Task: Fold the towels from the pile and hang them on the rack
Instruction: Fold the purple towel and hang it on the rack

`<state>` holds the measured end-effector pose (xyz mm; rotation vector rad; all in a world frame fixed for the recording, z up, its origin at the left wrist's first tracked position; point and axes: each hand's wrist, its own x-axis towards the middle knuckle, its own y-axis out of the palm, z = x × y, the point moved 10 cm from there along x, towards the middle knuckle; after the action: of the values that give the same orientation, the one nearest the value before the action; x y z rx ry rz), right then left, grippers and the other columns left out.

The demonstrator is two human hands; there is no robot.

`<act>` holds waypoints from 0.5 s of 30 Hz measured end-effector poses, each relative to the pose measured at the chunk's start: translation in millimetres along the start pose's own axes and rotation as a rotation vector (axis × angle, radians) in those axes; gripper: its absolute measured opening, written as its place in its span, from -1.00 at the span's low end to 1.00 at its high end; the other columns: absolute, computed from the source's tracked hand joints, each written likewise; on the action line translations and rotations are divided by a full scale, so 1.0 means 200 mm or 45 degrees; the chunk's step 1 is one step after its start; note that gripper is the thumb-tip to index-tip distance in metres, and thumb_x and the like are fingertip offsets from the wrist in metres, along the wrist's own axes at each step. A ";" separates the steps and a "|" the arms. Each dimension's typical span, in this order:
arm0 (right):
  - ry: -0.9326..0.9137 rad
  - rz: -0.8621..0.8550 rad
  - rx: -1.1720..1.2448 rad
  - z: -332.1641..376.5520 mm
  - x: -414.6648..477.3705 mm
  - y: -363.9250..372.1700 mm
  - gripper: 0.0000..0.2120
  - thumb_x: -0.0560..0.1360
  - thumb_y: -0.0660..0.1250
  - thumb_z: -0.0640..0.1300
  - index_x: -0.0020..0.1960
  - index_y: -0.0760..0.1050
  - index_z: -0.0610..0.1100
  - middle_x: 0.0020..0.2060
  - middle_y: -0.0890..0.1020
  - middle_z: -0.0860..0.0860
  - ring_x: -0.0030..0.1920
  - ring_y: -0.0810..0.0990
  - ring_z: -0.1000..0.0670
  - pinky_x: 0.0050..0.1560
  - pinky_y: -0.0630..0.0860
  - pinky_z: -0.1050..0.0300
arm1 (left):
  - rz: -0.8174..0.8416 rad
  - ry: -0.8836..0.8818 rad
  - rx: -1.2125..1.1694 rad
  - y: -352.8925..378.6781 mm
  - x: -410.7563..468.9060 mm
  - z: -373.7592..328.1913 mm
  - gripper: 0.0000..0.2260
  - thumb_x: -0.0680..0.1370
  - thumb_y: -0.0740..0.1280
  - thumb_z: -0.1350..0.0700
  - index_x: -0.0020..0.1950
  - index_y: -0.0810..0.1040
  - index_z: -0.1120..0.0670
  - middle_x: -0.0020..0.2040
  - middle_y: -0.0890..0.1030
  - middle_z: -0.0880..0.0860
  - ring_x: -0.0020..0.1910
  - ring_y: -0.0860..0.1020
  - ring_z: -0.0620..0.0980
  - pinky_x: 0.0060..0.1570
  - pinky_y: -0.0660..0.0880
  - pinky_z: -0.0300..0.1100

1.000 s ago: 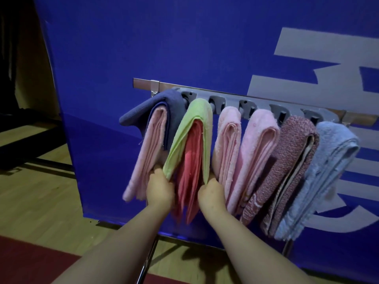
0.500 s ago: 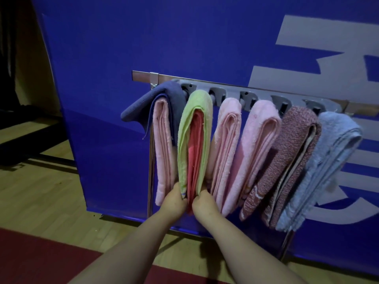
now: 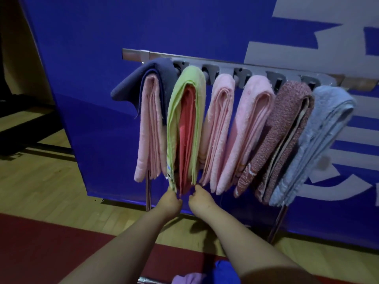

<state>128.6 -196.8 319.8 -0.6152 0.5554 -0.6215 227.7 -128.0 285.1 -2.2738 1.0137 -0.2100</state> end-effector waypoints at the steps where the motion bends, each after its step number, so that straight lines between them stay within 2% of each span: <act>1: -0.002 0.051 0.004 -0.02 0.01 0.04 -0.62 0.62 0.12 -0.22 0.43 0.30 -0.18 0.26 0.50 -0.16 0.32 0.46 -0.15 0.25 0.38 0.15 | 0.026 -0.031 0.026 0.01 -0.01 0.01 -0.66 0.53 0.29 0.20 0.31 0.48 0.21 0.21 0.58 0.20 0.18 0.55 0.17 0.15 0.48 -0.10; 4: 0.050 0.086 0.020 -0.17 0.07 0.11 -0.53 0.62 0.13 -0.22 0.51 0.20 -0.22 0.35 0.43 -0.12 0.39 0.40 -0.15 0.38 0.32 0.12 | 0.057 -0.074 -0.043 0.16 0.05 0.17 -0.64 0.43 0.33 0.16 0.22 0.51 0.13 0.11 0.63 0.13 0.12 0.59 0.12 0.13 0.51 -0.07; 7: 0.014 0.030 -0.042 -0.21 0.04 0.09 -0.55 0.59 0.19 -0.18 0.46 0.31 -0.23 0.38 0.45 -0.17 0.35 0.43 -0.17 0.31 0.35 0.12 | 0.069 -0.117 -0.073 0.27 0.10 0.28 -0.58 0.38 0.37 0.04 0.22 0.44 0.06 0.12 0.63 0.06 0.09 0.61 0.05 0.12 0.54 -0.05; 9: 0.043 0.031 -0.036 -0.30 0.05 0.13 -0.57 0.57 0.21 -0.18 0.43 0.37 -0.21 0.28 0.53 -0.19 0.26 0.51 -0.17 0.24 0.41 0.07 | 0.092 -0.158 -0.040 0.35 0.08 0.31 -0.65 0.45 0.37 0.12 0.21 0.44 0.15 0.09 0.62 0.10 0.07 0.60 0.10 0.09 0.53 -0.07; 11: 0.083 0.083 -0.021 -0.43 0.06 0.21 -0.61 0.56 0.21 -0.20 0.38 0.43 -0.20 0.11 0.59 -0.18 0.05 0.57 -0.11 0.08 0.49 0.06 | 0.117 -0.190 0.001 0.43 -0.01 0.31 -0.65 0.44 0.33 0.16 0.21 0.46 0.17 0.10 0.62 0.14 0.03 0.61 0.14 0.00 0.54 -0.08; 12: 0.111 0.117 -0.021 -0.48 0.06 0.25 -0.62 0.57 0.21 -0.21 0.37 0.44 -0.20 0.10 0.59 -0.18 0.02 0.56 -0.09 0.00 0.47 0.10 | 0.168 -0.225 -0.005 0.49 -0.03 0.34 -0.63 0.45 0.31 0.20 0.25 0.45 0.19 0.14 0.60 0.15 0.05 0.60 0.15 -0.03 0.54 -0.10; 15: 0.210 0.206 -0.065 -0.72 0.06 0.41 -0.62 0.58 0.20 -0.22 0.38 0.42 -0.24 0.18 0.56 -0.17 0.14 0.56 -0.13 0.08 0.46 0.13 | 0.305 -0.311 0.047 0.74 -0.10 0.49 -0.61 0.53 0.28 0.31 0.36 0.36 0.30 0.24 0.54 0.22 0.20 0.54 0.17 0.03 0.45 -0.18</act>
<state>74.5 -203.0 163.2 -0.5634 0.7699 -0.5094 159.6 -140.7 120.0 -2.0616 1.1270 0.1454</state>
